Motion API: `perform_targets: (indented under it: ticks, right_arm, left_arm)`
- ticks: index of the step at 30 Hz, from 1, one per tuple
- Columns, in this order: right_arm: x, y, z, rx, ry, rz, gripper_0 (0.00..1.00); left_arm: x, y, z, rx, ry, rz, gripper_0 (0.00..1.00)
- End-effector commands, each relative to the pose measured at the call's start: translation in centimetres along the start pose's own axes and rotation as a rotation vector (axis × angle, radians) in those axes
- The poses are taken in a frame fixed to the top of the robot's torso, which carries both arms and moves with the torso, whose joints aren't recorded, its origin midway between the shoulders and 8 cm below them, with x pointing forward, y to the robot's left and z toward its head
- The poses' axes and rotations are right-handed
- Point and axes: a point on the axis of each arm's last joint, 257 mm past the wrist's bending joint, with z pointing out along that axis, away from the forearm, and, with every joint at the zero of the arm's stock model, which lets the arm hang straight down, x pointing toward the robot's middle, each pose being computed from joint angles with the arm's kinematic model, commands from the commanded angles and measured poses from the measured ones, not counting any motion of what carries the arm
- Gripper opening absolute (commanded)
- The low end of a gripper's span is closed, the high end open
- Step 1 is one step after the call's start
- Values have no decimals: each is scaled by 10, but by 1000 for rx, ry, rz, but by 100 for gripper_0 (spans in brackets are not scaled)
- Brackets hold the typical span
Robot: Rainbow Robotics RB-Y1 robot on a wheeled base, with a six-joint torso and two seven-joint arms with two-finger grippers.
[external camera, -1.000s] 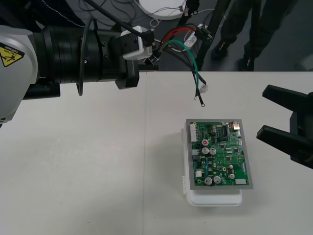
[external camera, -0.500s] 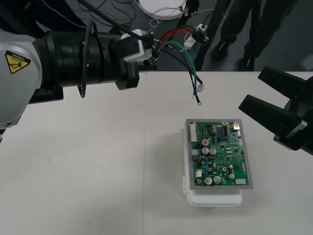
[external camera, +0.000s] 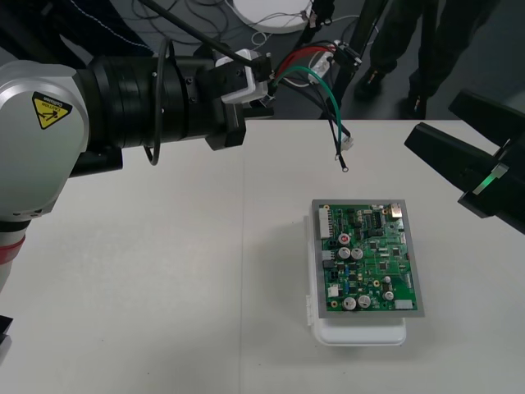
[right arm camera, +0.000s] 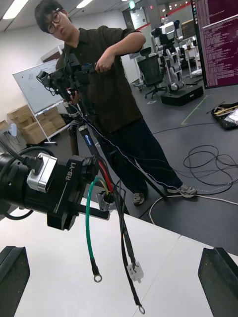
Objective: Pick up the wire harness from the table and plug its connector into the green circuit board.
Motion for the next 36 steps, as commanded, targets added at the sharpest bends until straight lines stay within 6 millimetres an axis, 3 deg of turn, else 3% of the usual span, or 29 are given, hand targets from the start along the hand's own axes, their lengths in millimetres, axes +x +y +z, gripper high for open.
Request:
perform_targets:
  ticks: [1,13,22,30,36]
  right_arm:
    - [-23,19,9,-53,-30,10,100]
    - [-20,30,33,-63,-39,43,100]
    - [-20,53,48,-122,-48,42,100]
    - [-12,49,61,-98,-42,51,100]
    - [-7,34,70,-74,-51,3,100]
  left_arm:
    - [-12,9,9,-56,-43,-2,0]
    - [-11,11,21,-82,-31,-6,0]
    - [-13,11,23,-85,-36,-16,0]
    - [-15,11,23,-84,-40,-26,0]
    - [-17,10,24,-79,-49,-34,0]
